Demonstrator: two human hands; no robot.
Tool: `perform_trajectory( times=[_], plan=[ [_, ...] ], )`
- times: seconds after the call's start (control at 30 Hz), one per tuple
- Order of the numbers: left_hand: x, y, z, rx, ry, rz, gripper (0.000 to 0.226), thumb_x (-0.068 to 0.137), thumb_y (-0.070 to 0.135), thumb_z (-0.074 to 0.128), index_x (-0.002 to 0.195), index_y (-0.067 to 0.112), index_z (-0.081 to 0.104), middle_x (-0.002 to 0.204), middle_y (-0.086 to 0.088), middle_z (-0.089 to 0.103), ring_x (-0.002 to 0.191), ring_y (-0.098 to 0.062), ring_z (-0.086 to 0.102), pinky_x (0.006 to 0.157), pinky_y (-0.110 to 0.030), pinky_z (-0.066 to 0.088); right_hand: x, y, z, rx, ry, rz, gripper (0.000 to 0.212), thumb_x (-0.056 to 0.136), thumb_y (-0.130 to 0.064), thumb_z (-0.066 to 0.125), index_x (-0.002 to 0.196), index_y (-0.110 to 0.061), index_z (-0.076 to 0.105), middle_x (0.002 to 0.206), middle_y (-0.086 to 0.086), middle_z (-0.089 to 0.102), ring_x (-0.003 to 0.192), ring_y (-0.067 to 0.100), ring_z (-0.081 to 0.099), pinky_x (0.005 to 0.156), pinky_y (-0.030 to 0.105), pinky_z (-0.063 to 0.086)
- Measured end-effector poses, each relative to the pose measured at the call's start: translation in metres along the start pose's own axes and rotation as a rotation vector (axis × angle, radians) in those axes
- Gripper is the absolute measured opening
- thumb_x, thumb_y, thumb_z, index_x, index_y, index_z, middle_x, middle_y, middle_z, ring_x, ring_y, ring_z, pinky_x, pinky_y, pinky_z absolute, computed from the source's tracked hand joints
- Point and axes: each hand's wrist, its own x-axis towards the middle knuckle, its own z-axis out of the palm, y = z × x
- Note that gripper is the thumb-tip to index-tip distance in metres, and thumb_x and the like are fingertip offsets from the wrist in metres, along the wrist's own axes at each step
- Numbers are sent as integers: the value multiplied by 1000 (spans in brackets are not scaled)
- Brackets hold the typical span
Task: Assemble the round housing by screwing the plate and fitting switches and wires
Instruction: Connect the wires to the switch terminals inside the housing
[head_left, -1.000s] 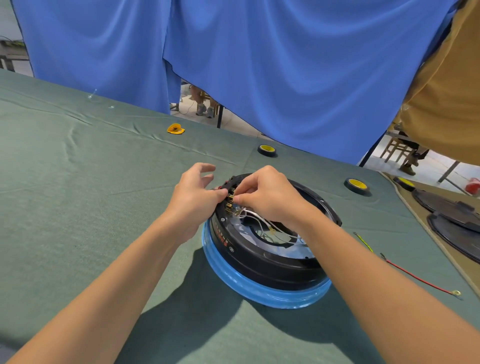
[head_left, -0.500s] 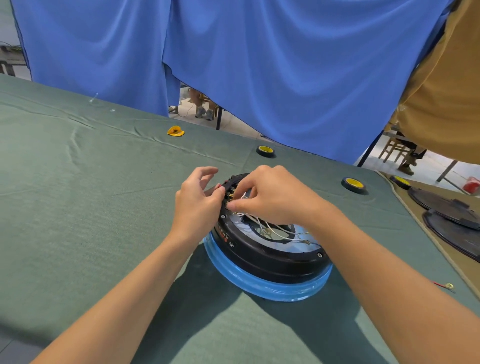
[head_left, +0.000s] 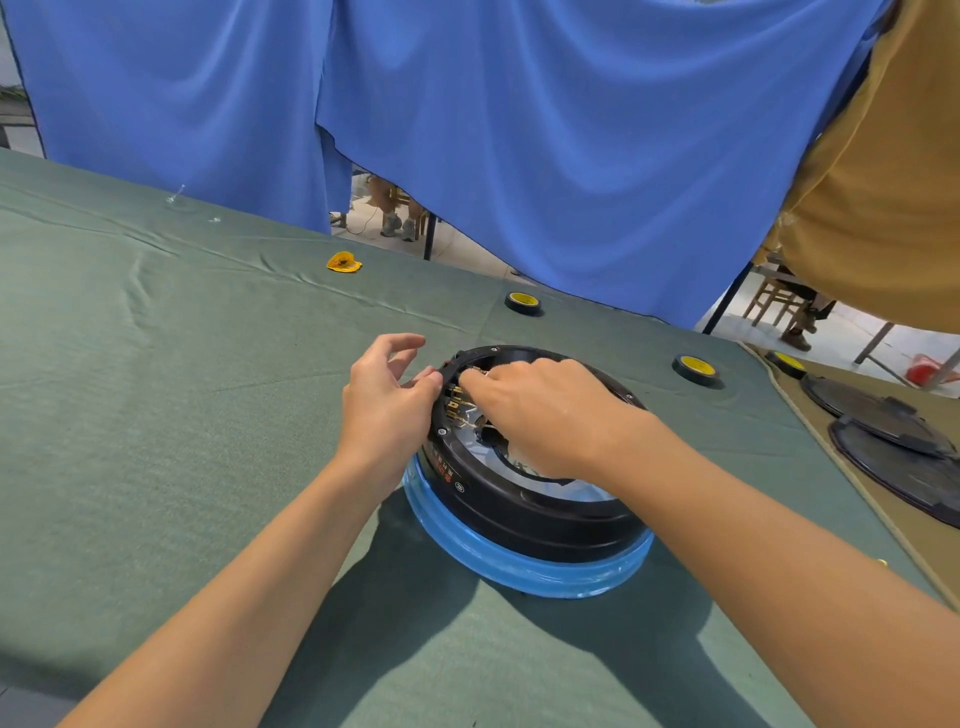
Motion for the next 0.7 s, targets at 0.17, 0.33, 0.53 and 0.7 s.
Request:
perform_trajectory(
  times=[0.17,0.33,0.53,0.7],
  plan=[
    [0,2,4,-48,18,-51,35,91,-4,61,111,24,63,141,-12,53,109,-18,66,94,-50,54,-4,6,8,181,5,-16,27,91,-3,55,113,-18,61,100,2,55,88,21,51,69,35,47],
    [0,3,4,-66,20,-69,36,90,-4,63,105,29,63,137,-9,56,104,-19,69,92,-50,56,0,9,8,99,57,-70,19,95,-7,56,106,-14,69,96,2,57,85,22,55,74,38,53],
    [-2,4,5,-59,26,-54,36,90,-2,63,102,32,63,132,-6,60,101,-11,68,90,-46,57,-3,8,10,81,86,-100,18,97,-11,52,111,-12,63,101,3,55,86,26,57,69,41,52],
    [-5,6,4,-59,34,-51,36,90,-1,63,100,34,62,131,-5,60,100,-14,70,90,-46,57,4,5,13,266,77,-6,17,97,-12,53,108,-12,66,99,1,57,86,18,51,78,38,51]
  ],
)
